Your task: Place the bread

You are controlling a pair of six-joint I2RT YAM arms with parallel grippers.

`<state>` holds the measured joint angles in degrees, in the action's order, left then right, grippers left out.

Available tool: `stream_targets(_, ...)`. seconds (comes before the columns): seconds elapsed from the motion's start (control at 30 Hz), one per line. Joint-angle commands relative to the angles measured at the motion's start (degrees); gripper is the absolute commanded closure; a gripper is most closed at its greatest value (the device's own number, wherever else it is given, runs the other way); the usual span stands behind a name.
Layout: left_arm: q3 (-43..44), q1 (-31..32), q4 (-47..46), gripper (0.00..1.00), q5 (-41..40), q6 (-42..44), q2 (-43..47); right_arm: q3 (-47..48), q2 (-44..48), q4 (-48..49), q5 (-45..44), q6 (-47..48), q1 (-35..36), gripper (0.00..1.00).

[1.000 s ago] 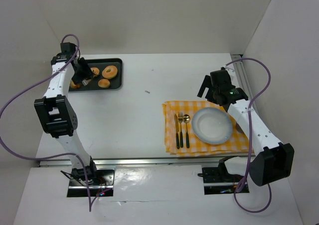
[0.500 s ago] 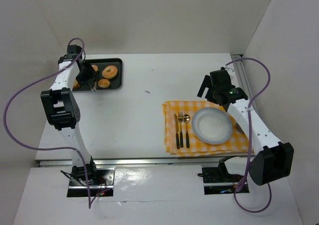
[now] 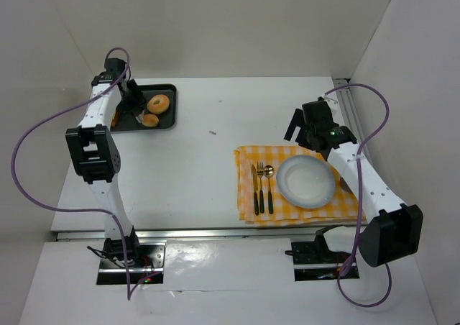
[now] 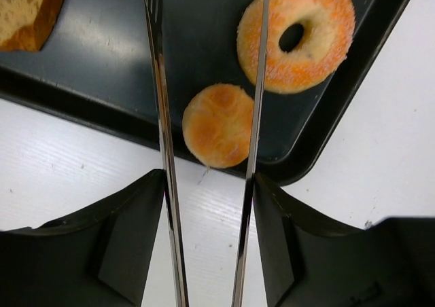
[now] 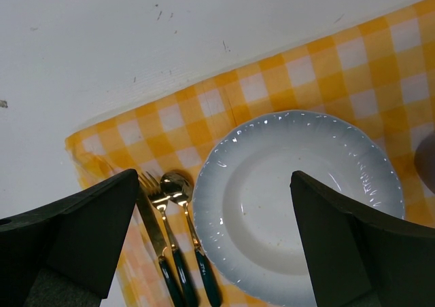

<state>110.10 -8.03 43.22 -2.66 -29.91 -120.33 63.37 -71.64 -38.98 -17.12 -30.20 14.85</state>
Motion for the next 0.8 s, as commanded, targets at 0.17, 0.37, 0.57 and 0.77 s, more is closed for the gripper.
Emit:
stream_targets(0.17,9.0,0.0,1.5,0.34,-1.9,1.7,-5.4,2.1,-0.7,1.9,-0.4,0.0,0.0,0.0)
stream_targets(0.37,11.1,0.0,1.5,0.37,-1.3,1.2,-7.1,2.1,-1.2,1.9,-0.9,0.0,0.0,0.0)
stream_targets(0.57,9.2,0.0,1.5,0.66,-1.3,1.7,-4.0,2.1,-1.2,1.9,-0.9,0.0,0.0,0.0)
stream_targets(0.77,5.2,1.1,1.5,0.72,-1.9,2.2,3.9,2.1,-1.2,1.9,-0.9,0.0,0.0,0.0)
